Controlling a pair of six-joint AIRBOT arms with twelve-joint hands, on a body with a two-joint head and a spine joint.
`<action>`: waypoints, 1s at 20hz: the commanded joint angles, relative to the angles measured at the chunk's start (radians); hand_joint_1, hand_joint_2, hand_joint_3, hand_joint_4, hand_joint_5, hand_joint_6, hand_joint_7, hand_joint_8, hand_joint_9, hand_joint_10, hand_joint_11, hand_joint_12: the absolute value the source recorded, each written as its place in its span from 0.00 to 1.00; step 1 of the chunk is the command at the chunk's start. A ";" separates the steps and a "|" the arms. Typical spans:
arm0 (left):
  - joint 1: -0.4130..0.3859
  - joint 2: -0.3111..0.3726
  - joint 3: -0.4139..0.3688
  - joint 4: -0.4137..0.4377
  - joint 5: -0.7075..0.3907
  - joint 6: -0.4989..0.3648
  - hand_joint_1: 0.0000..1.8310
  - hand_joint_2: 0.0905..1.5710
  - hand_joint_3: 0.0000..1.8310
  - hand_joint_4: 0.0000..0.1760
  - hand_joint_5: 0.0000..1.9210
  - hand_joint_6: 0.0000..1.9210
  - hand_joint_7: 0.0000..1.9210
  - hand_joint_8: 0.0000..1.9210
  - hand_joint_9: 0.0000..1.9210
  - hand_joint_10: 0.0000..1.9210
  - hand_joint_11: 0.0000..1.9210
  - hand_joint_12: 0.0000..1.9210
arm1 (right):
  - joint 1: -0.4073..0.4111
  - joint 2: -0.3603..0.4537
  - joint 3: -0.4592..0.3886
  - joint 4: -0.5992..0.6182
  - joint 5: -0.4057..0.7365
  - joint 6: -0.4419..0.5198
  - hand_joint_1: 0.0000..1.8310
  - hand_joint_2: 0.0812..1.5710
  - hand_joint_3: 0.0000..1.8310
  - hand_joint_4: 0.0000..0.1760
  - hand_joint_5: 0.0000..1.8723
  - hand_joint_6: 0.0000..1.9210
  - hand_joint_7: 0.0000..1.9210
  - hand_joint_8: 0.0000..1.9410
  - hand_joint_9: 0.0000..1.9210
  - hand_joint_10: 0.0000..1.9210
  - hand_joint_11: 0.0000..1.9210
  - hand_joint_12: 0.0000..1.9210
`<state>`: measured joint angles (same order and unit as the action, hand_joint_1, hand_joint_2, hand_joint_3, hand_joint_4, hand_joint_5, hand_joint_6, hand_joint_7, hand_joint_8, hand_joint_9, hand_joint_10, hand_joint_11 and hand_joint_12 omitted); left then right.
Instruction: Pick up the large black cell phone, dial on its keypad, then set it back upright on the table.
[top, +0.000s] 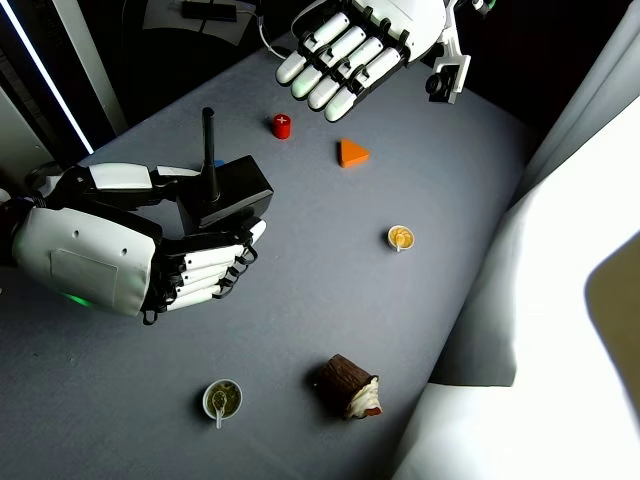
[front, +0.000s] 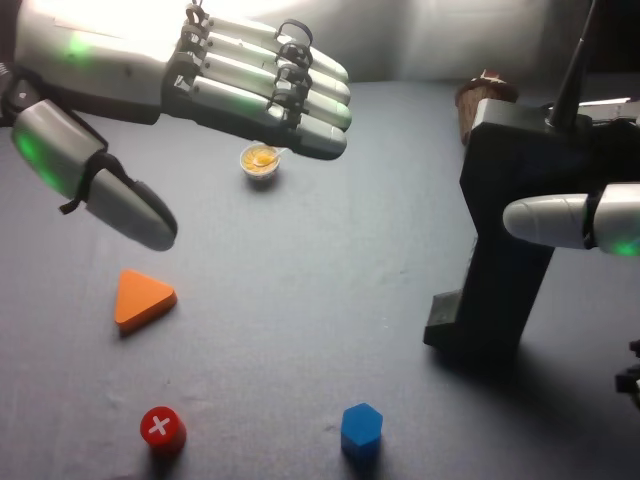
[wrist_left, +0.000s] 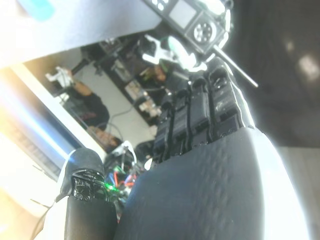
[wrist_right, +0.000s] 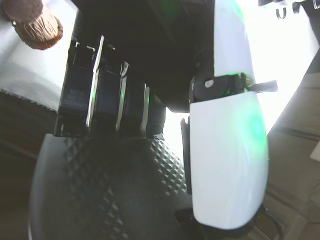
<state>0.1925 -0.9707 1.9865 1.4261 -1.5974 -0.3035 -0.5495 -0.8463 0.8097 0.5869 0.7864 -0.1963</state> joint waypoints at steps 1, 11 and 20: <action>-0.019 0.002 0.005 -0.140 -0.029 0.008 0.02 0.76 0.00 0.00 0.04 0.00 0.04 0.00 0.03 0.00 0.00 0.08 | 0.013 0.018 -0.003 -0.040 0.129 0.026 0.75 0.70 0.00 0.00 0.52 0.40 0.48 0.55 0.47 0.71 0.53 0.66; -0.012 0.000 0.003 -0.101 0.016 -0.005 0.05 0.75 0.00 0.00 0.06 0.00 0.06 0.00 0.05 0.00 0.00 0.12 | 0.051 0.070 0.026 -0.206 0.244 0.033 0.81 0.68 0.00 0.00 0.53 0.39 0.51 0.45 0.49 0.58 0.49 0.78; -0.007 -0.018 -0.022 -0.081 0.090 0.010 0.35 0.76 0.00 0.00 0.10 0.00 0.17 0.01 0.22 0.03 0.00 0.58 | 0.130 0.097 0.022 -0.243 0.257 0.033 0.81 0.68 0.00 0.00 0.53 0.38 0.49 0.50 0.48 0.60 0.49 0.78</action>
<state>0.2050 -0.9943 1.9675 1.4528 -1.4818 -0.2913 -0.4309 -0.7628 0.8284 0.3569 0.8967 -0.1841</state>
